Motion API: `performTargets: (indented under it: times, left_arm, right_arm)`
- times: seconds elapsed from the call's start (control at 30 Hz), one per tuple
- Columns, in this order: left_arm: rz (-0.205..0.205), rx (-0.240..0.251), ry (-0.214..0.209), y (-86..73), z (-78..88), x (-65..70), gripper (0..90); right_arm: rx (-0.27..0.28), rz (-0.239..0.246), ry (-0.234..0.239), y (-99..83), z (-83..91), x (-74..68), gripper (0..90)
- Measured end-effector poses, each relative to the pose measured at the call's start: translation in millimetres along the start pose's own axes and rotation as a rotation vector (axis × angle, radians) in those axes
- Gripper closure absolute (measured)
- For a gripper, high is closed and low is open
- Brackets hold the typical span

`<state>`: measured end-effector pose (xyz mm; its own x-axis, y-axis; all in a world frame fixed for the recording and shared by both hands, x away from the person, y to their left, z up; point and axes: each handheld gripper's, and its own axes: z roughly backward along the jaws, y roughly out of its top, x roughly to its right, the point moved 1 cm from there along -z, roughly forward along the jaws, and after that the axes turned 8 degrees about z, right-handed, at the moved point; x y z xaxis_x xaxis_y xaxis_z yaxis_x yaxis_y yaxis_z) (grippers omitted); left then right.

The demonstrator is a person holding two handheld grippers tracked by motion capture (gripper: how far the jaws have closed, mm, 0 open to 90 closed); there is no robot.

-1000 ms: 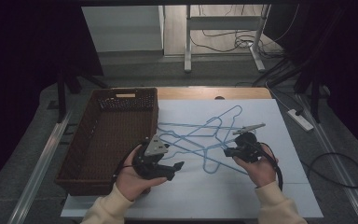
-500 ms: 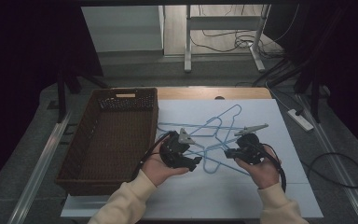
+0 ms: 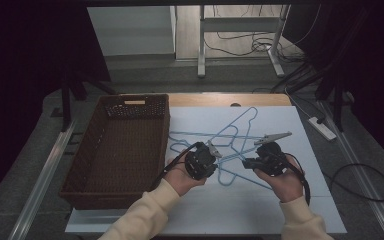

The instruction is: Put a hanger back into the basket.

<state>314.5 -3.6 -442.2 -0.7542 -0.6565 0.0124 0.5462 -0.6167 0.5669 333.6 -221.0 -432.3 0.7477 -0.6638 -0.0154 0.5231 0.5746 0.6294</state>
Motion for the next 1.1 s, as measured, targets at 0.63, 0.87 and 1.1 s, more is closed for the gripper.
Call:
performTargets:
  times: [0.63, 0.87, 1.1]
  left_arm:
    - [0.111, 0.083, -0.053, -0.6, 15.0, -12.1, 86.4]
    - [0.204, 0.173, -0.118, -2.9, 35.2, -24.0, 86.3]
    - [0.248, 0.258, -0.161, -6.1, 69.2, -36.7, 86.3]
  right_arm:
    - [0.571, -0.008, -0.076, 3.6, 64.5, 11.4, 38.9]
    - [0.627, -0.01, -0.075, -5.9, 82.0, 19.4, 37.0]
    - [0.556, -0.029, -0.088, -24.5, 74.5, 30.0, 35.7]
